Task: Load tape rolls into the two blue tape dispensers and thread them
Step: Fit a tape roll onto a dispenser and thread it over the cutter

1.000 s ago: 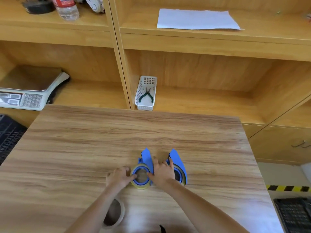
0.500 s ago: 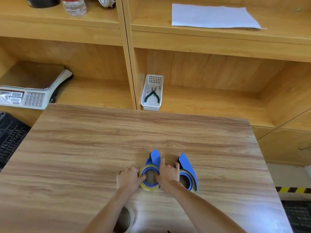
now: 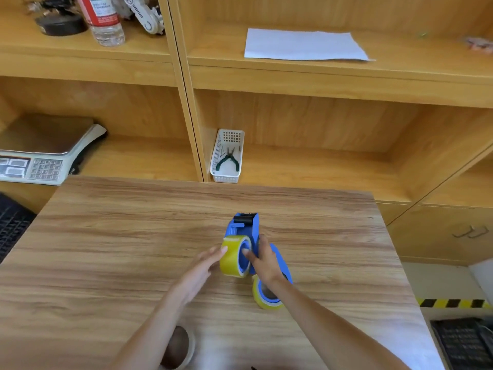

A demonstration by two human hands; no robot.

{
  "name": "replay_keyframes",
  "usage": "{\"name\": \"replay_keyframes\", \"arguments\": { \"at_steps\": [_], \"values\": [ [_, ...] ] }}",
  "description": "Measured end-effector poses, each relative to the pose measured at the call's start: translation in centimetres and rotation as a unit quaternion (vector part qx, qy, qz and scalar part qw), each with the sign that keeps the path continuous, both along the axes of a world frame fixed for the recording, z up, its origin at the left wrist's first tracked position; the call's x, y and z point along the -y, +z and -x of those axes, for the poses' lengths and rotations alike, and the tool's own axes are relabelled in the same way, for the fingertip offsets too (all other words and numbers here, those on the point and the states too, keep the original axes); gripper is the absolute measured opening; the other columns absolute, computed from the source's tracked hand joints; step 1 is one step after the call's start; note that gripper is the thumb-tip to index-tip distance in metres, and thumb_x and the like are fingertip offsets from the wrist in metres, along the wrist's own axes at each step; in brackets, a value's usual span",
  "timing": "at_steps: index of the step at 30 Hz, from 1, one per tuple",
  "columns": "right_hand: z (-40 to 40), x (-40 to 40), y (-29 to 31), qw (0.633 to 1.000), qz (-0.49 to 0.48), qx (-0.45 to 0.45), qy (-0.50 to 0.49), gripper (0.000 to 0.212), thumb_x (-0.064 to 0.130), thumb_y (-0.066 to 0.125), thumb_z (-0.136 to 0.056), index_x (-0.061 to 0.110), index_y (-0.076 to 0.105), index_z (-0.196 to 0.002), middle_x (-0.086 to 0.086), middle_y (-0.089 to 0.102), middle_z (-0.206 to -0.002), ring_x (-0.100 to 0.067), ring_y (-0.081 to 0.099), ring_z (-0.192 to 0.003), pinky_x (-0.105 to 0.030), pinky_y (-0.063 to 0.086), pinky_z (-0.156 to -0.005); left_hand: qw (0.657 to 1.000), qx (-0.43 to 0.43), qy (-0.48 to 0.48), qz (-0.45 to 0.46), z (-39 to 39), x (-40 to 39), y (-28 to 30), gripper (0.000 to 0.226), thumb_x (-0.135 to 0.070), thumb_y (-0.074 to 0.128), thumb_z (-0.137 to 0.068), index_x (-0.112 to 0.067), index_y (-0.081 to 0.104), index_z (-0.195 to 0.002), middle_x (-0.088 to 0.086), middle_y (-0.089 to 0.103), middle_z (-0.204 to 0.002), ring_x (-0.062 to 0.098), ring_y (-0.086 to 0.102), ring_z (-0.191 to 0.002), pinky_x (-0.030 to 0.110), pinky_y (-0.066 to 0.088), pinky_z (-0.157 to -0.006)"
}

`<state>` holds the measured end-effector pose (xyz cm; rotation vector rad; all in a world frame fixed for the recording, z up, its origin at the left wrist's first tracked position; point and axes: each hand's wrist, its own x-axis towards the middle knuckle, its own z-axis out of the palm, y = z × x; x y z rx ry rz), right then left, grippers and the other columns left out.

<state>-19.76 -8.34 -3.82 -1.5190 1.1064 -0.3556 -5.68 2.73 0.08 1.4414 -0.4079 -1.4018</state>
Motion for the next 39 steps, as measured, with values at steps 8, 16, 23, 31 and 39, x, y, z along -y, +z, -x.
{"name": "replay_keyframes", "arguments": {
  "at_steps": [8, 16, 23, 31, 39],
  "values": [
    [3.1, 0.7, 1.8, 0.996, 0.066, 0.039, 0.041, 0.039, 0.024, 0.051, -0.099, 0.023, 0.045, -0.137, 0.001, 0.063, -0.119, -0.011, 0.058, -0.107, -0.029, 0.045, -0.093, 0.995, -0.062, -0.026, 0.067, 3.0, 1.6, 0.8, 0.036, -0.014, 0.072, -0.085, 0.005, 0.068, -0.116, 0.025, 0.073, -0.111, 0.027, 0.074, -0.091, 0.034, 0.062, -0.078],
    [4.2, 1.8, 2.9, 0.949, 0.291, -0.034, 0.114, 0.035, 0.057, 0.056, -0.086, 0.035, 0.063, -0.111, 0.016, 0.051, -0.127, -0.002, 0.046, -0.123, -0.03, 0.048, -0.092, 0.988, 0.144, 0.059, 0.014, 5.7, 2.1, 0.6, 0.02, -0.015, 0.059, -0.098, 0.001, 0.07, -0.104, 0.01, 0.077, -0.072, 0.018, 0.073, -0.065, 0.033, 0.058, -0.066],
    [4.3, 2.6, 3.4, 0.956, 0.276, -0.016, 0.095, 0.021, 0.044, 0.07, -0.082, 0.031, 0.073, -0.099, 0.016, 0.056, -0.109, -0.003, 0.052, -0.11, -0.026, 0.048, -0.085, 0.98, 0.182, 0.071, 0.048, 7.2, 1.4, 0.9, 0.016, -0.02, 0.062, -0.096, -0.006, 0.071, -0.098, 0.016, 0.077, -0.073, 0.021, 0.073, -0.066, 0.028, 0.058, -0.066],
    [3.7, 1.9, 4.2, 0.929, 0.344, -0.087, 0.106, 0.017, 0.044, 0.062, -0.088, 0.032, 0.073, -0.09, 0.017, 0.058, -0.1, -0.003, 0.054, -0.1, -0.031, 0.052, -0.067, 0.969, 0.229, 0.065, 0.059, 8.8, 0.9, 0.7, 0.036, -0.028, 0.062, -0.096, 0.006, 0.067, -0.086, 0.022, 0.074, -0.071, 0.018, 0.072, -0.06, 0.023, 0.054, -0.06],
    [3.9, 1.6, 3.9, 0.952, 0.29, -0.096, 0.025, 0.019, 0.043, 0.066, -0.086, 0.026, 0.068, -0.077, 0.017, 0.053, -0.1, -0.002, 0.055, -0.09, -0.022, 0.038, -0.056, 0.966, 0.232, 0.099, 0.054, 9.8, 1.2, 0.6, 0.044, -0.031, 0.065, -0.094, 0.01, 0.064, -0.079, 0.028, 0.07, -0.066, 0.024, 0.074, -0.057, 0.04, 0.057, -0.064]
  ]
}}
